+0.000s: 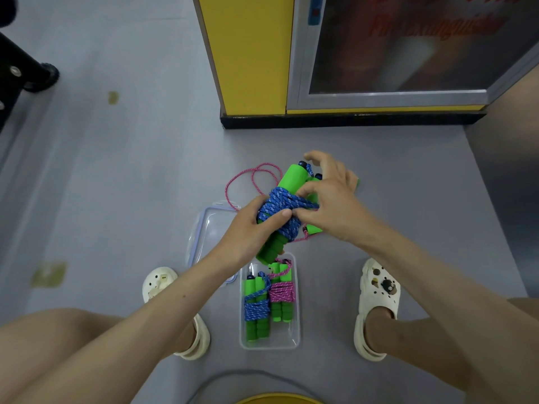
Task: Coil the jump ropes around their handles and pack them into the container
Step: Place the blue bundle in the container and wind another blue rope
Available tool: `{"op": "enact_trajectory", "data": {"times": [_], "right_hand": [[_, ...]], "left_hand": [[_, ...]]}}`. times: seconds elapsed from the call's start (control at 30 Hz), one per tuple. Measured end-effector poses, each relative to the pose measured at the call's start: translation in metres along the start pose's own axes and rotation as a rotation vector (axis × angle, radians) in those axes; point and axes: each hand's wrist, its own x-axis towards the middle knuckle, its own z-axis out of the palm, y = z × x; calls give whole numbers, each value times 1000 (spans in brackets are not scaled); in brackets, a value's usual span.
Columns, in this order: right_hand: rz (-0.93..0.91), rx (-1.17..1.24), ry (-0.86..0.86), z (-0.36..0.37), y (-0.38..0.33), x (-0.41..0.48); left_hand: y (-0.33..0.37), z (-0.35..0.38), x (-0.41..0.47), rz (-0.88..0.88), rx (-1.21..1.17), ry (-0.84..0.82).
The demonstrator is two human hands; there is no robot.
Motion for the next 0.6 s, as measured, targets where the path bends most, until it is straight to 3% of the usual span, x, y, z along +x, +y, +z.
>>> {"op": "enact_trajectory", "data": {"times": [0.23, 0.37, 0.5, 0.6], "right_hand": [[-118, -233, 47, 13, 0, -6], [-27, -186, 199, 15, -5, -6], [184, -84, 349, 19, -9, -5], [188, -102, 416, 24, -10, -6]], "left_hand": [[-6, 5, -2, -36, -40, -28], [0, 10, -3, -27, -111, -34], [6, 14, 2, 12, -112, 15], [6, 16, 6, 29, -84, 50]]}}
